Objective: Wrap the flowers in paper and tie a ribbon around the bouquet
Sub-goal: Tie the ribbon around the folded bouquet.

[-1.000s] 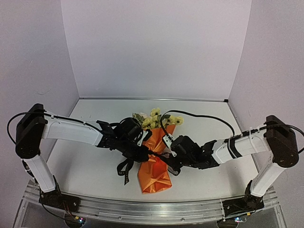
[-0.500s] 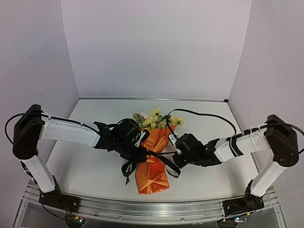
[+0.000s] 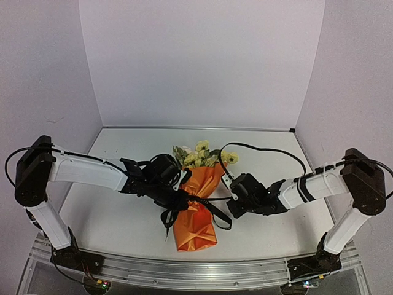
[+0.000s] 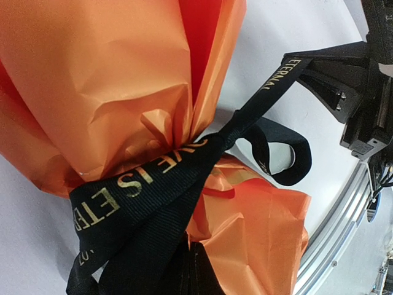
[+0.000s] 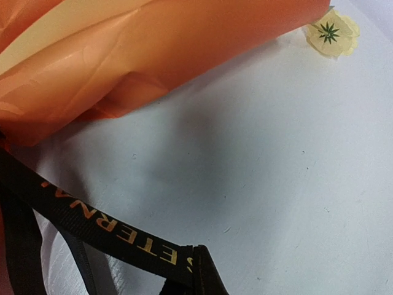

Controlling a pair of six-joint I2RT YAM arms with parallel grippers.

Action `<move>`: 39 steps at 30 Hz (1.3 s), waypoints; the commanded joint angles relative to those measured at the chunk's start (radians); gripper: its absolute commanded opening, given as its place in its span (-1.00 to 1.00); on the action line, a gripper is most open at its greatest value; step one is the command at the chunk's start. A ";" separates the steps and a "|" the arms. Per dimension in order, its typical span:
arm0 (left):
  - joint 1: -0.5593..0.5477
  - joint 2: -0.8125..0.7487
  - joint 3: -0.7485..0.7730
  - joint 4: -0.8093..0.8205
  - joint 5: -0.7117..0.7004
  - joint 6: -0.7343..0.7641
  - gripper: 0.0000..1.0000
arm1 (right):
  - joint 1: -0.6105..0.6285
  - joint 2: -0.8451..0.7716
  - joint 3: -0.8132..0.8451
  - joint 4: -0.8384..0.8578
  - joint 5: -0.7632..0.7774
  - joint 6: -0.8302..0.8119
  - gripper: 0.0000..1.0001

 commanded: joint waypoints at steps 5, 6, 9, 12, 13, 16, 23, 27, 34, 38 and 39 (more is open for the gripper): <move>0.000 -0.047 -0.019 -0.002 -0.016 -0.016 -1.00 | -0.027 -0.040 -0.023 -0.005 0.050 -0.014 -1.00; 0.000 -0.047 -0.020 0.000 -0.016 -0.016 -1.00 | -0.029 -0.041 -0.026 -0.007 0.051 -0.015 -1.00; 0.000 -0.050 -0.023 0.001 -0.015 -0.016 -1.00 | -0.035 -0.046 -0.033 -0.008 0.057 -0.018 -1.00; -0.001 -0.051 -0.026 0.004 -0.015 -0.016 -1.00 | -0.042 -0.051 -0.040 -0.009 0.058 -0.021 -1.00; 0.000 -0.051 -0.027 0.004 -0.015 -0.016 -1.00 | -0.044 -0.052 -0.043 -0.010 0.059 -0.023 -1.00; 0.000 -0.051 -0.028 0.006 -0.013 -0.018 -1.00 | -0.050 -0.053 -0.049 -0.011 0.064 -0.025 -1.00; 0.000 -0.053 -0.030 0.007 -0.011 -0.018 -1.00 | -0.063 -0.064 -0.070 -0.012 0.072 -0.028 -1.00; 0.000 -0.051 -0.031 0.006 -0.009 -0.016 -1.00 | -0.071 -0.072 -0.082 -0.011 0.082 -0.030 -1.00; 0.000 -0.052 -0.027 0.002 -0.011 -0.011 -1.00 | -0.088 -0.086 -0.097 -0.013 0.105 -0.037 -1.00; 0.001 -0.055 -0.027 -0.002 -0.015 -0.009 -1.00 | -0.097 -0.093 -0.102 -0.018 0.101 -0.030 -1.00; 0.001 -0.055 -0.026 -0.004 -0.016 -0.007 -1.00 | -0.097 -0.093 -0.102 -0.019 0.103 -0.030 -1.00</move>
